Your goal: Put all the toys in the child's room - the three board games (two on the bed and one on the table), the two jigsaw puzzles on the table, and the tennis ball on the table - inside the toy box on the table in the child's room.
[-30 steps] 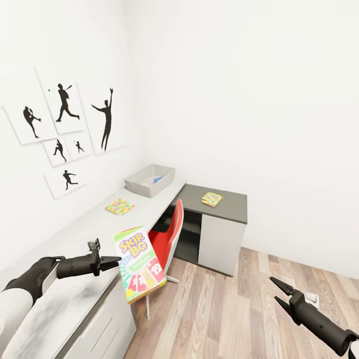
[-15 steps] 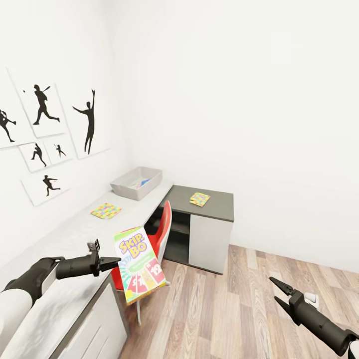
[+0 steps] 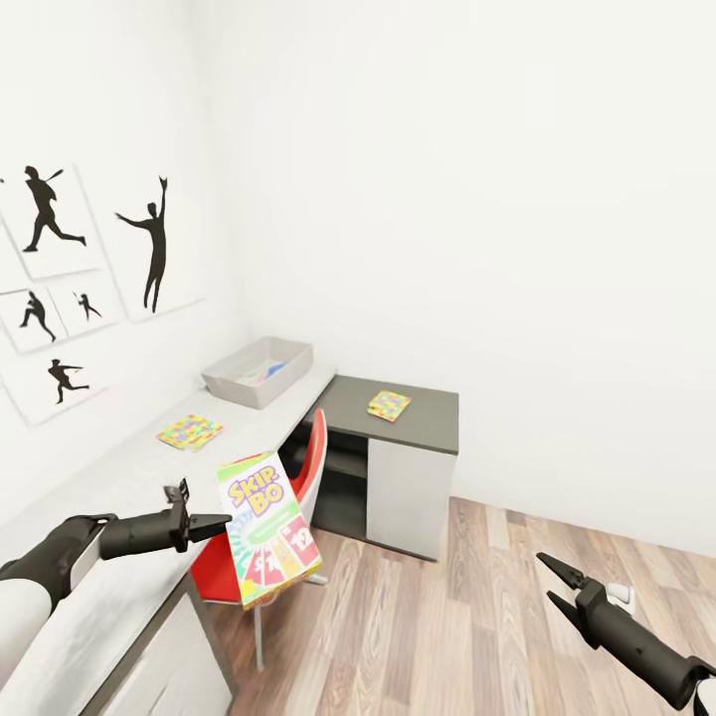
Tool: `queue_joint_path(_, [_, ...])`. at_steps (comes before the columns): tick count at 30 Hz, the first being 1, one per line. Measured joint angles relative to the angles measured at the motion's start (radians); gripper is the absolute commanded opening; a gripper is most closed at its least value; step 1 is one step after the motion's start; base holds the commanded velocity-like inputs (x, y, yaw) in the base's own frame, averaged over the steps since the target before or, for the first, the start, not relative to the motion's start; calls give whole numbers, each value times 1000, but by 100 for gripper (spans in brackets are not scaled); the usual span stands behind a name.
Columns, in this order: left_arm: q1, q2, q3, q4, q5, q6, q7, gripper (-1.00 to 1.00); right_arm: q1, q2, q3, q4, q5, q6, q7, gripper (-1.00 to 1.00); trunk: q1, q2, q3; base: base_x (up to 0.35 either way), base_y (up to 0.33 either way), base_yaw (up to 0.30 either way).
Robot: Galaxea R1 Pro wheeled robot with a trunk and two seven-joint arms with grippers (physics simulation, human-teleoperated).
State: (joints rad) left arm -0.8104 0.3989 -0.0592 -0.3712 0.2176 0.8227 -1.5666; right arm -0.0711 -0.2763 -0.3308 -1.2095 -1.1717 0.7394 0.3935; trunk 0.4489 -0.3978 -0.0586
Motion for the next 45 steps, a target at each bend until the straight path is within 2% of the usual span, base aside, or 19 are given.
queue_joint_path(14, [2, 2, -1, 0, 0, -8, 0, -100, 0, 0, 1, 1, 0, -2, -4, 100, 0, 0, 9, 282, -3, 187])
queue_joint_path(30, [2, 2, 0, 0, 2, -14, 0, -100, 0, 0, 2, -6, 0, -1, -3, 100, 0, 0, 9, 307, -2, 16])
queue_joint_path(45, [2, 1, 1, -1, 4, -14, 0, -100, 0, 0, 3, -8, 0, -1, -5, 100, 0, 0, 11, 213, -190, 241])
